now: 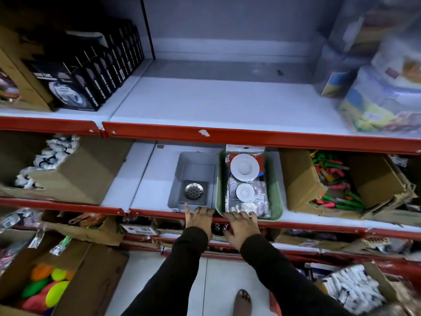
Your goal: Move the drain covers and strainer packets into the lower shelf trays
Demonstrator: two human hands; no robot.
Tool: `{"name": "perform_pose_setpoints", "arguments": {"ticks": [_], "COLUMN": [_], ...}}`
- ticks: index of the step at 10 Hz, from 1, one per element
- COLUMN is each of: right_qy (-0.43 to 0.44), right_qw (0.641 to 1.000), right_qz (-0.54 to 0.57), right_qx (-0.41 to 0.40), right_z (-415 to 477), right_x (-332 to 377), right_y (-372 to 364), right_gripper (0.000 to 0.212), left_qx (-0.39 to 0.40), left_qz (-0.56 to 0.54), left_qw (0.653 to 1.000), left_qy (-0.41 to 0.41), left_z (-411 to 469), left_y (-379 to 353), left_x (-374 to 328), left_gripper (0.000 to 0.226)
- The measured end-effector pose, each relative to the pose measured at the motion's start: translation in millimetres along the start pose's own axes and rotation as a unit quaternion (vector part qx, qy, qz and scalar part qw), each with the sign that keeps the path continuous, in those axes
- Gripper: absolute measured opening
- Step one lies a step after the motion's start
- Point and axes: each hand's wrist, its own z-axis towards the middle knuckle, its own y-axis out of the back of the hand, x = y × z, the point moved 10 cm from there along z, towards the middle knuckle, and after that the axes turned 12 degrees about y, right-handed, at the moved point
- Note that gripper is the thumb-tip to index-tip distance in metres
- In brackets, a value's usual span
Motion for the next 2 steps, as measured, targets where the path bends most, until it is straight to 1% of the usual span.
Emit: {"name": "perform_pose_setpoints", "arguments": {"ticks": [1,2], "right_qy": [-0.025,-0.072], "right_qw": [0.998,0.983], "right_qz": [-0.019,-0.051], "right_qx": [-0.05,-0.159], "right_z": [-9,-21], "right_x": [-5,-7], "right_y": [20,68], "right_gripper": [0.054,0.048], "left_qx": [-0.039,-0.144], "left_qz": [-0.01,-0.075], "left_qw": [0.999,0.986], "left_qy": [-0.022,-0.036], "left_z": [-6,-16], "left_y": [25,79], "left_x": [7,10], "left_gripper": [0.07,0.064]}}
